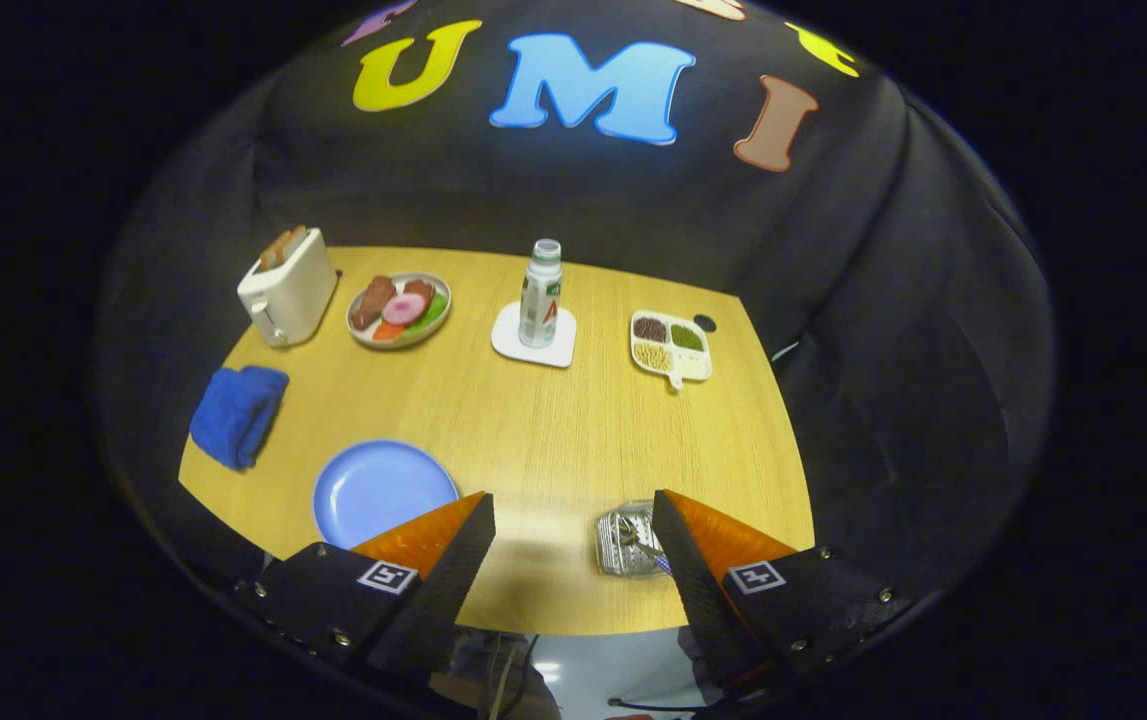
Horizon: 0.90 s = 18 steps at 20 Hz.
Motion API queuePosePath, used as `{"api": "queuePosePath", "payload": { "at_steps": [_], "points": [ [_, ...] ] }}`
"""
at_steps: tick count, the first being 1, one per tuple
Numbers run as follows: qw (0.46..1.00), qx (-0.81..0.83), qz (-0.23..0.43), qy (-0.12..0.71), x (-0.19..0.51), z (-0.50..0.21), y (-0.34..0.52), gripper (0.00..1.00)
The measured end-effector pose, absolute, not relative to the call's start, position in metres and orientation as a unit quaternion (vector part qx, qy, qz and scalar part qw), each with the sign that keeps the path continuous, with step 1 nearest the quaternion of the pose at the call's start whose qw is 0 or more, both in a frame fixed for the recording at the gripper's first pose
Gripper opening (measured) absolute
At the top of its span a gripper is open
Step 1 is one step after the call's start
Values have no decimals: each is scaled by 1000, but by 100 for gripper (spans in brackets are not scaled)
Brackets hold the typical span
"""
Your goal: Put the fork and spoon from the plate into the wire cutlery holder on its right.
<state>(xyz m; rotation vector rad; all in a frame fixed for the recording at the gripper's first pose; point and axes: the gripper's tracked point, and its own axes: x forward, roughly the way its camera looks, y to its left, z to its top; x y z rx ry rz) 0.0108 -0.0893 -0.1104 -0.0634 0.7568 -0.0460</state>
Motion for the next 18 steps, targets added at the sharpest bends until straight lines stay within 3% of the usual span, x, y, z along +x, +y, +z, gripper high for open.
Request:
{"api": "queuePosePath", "payload": {
  "at_steps": [7, 12, 18],
  "points": [
    [977, -31, -43, 207, 32, -51, -68, 97],
    [978, -73, -47, 189, 23, -50, -64, 97],
    [989, -65, -102, 89, 16, -14, -58, 97]
  ]
}}
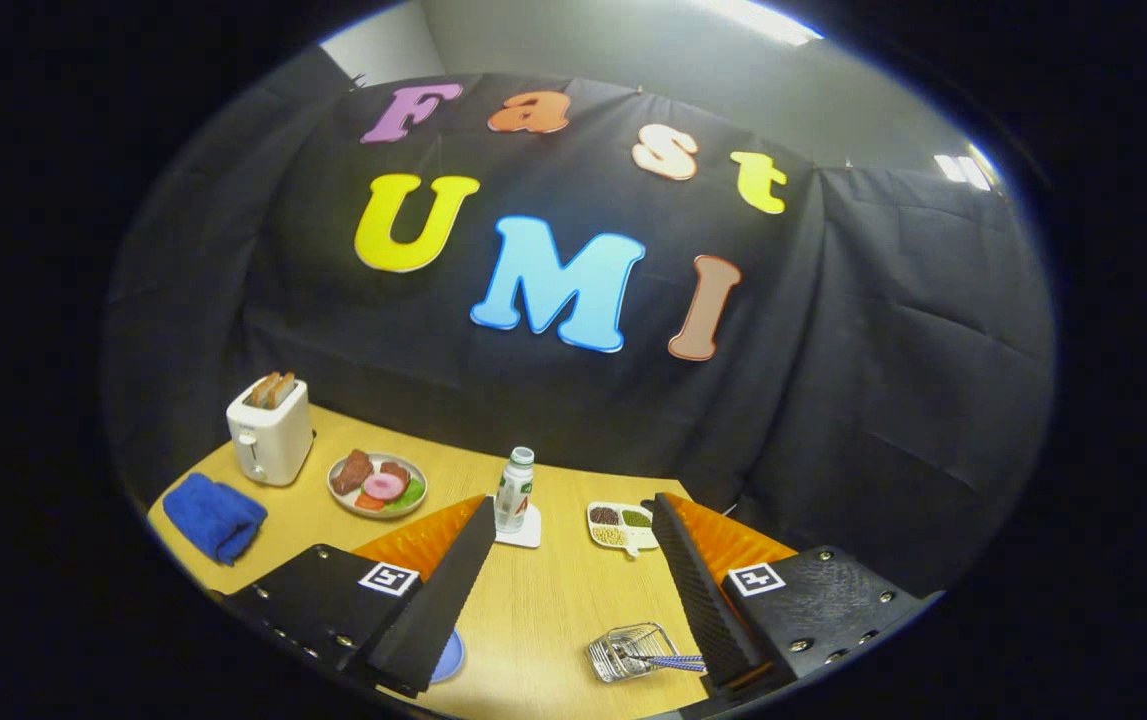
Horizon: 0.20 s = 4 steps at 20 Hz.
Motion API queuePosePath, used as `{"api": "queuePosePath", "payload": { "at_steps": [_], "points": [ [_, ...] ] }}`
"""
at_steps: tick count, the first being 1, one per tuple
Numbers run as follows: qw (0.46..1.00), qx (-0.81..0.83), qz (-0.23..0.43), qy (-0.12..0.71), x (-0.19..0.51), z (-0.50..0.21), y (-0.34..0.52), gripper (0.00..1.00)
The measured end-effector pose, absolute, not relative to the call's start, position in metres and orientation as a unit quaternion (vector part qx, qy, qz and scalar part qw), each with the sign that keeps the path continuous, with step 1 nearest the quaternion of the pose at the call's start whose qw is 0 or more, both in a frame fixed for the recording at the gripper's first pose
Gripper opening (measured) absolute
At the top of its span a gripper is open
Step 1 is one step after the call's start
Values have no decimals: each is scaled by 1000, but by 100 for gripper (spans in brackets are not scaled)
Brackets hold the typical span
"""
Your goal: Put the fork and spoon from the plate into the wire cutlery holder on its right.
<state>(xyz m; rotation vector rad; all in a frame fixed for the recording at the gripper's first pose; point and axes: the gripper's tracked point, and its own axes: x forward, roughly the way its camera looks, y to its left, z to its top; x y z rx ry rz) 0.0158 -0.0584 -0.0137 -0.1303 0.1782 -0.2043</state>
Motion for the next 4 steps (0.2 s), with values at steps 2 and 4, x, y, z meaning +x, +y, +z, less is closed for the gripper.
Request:
{"api": "queuePosePath", "payload": {
  "at_steps": [2, 4],
  "points": [
    [989, -55, -102, 87, 17, -14, -53, 96],
    [990, -43, -102, 86, 17, -11, -49, 96]
  ]
}}
